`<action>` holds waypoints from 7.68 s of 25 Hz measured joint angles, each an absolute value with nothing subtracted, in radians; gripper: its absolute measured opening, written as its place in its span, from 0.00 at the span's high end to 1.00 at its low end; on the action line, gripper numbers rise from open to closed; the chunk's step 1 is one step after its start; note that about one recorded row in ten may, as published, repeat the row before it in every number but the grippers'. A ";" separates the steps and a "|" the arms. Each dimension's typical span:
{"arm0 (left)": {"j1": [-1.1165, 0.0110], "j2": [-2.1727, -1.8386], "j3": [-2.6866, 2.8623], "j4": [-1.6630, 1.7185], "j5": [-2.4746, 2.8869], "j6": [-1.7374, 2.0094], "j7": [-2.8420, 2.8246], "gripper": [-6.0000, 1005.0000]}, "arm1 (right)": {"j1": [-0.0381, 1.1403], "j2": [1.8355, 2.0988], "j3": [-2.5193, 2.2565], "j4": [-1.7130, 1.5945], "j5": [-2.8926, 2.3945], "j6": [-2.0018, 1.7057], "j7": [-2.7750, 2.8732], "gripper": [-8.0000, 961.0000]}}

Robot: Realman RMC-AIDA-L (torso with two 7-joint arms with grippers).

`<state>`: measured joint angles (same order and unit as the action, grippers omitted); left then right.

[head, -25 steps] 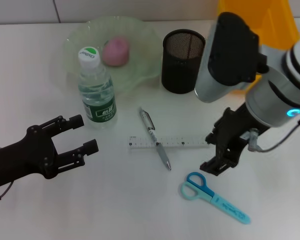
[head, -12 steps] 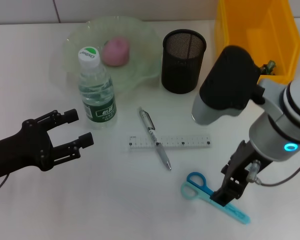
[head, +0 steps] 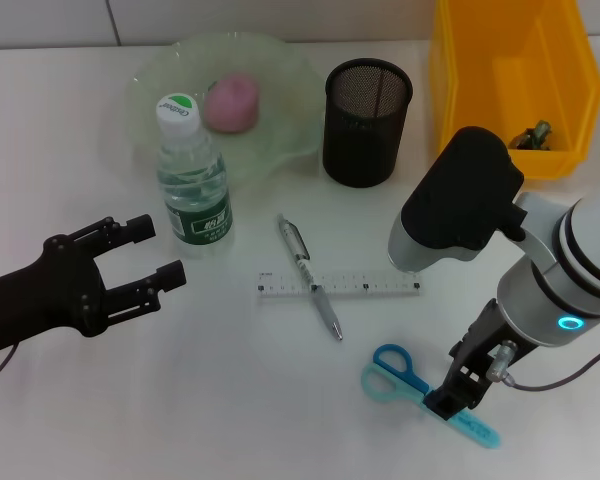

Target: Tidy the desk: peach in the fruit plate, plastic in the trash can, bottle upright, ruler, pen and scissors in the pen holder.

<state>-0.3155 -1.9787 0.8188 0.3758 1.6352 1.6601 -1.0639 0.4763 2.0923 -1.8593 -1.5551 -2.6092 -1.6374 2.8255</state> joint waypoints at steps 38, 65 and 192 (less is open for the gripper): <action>-0.308 -1.979 0.818 0.376 1.635 1.651 -1.055 0.22 | 0.466 2.092 -2.043 -1.616 -2.696 -1.585 2.937 0.57; -0.308 -1.980 0.818 0.376 1.635 1.651 -1.054 0.22 | 0.464 2.092 -2.068 -1.588 -2.703 -1.556 2.936 0.74; -0.344 -2.021 0.804 0.376 1.634 1.644 -1.086 0.22 | 1.024 2.092 -1.670 -0.685 -2.301 -1.244 1.775 0.38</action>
<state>-0.3437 -2.0214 0.8042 0.3759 1.6337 1.6436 -1.0860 1.0237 2.0923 -1.6701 -0.6851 -2.3011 -1.2435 1.7750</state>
